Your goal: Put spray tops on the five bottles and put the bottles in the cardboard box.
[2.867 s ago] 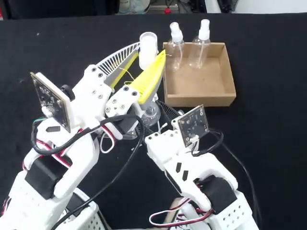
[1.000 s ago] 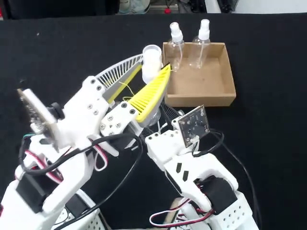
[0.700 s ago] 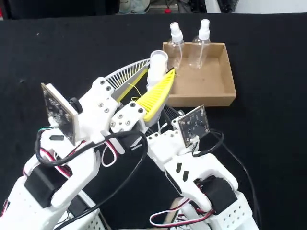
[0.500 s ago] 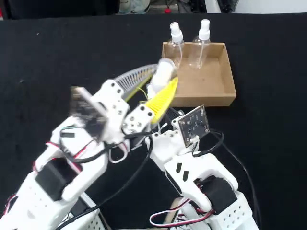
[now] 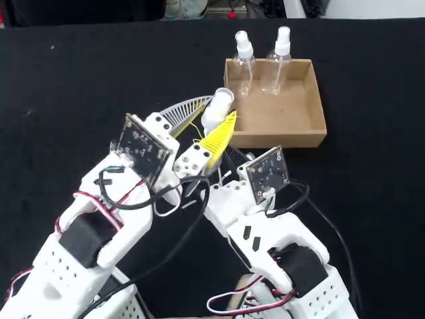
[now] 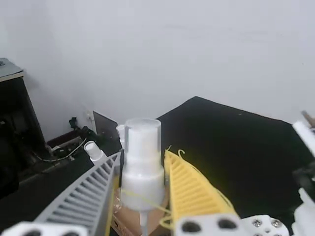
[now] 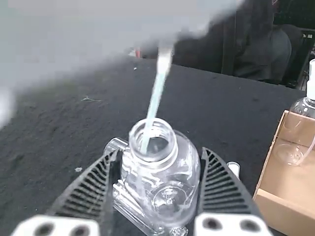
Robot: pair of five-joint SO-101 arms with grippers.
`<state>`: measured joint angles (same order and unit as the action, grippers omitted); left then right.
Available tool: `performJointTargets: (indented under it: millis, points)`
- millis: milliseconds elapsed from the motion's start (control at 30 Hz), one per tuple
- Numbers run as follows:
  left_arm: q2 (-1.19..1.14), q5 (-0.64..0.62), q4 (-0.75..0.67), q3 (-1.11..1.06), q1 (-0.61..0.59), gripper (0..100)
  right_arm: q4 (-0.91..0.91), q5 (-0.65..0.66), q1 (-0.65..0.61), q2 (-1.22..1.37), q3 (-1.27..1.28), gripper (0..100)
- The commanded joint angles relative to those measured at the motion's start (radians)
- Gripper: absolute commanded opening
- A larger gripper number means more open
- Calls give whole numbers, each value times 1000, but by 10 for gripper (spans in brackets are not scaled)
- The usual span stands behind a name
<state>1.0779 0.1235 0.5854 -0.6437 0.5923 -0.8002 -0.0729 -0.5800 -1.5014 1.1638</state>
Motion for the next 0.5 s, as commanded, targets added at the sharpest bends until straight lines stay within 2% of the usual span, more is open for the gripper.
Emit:
performJointTargets:
  millis: [0,133,400,467]
  points:
    - [12,3,9,-22,-22,47,25,8,-8,-16,-4,117]
    - [52,2,11,-42,-22,47,25,8,-8,-16,-4,117]
    - [276,2,0,-191,-24,47,25,8,-8,-16,-4,117]
    - [299,-41,-5,-206,-24,50,25,8,-8,-16,-4,117]
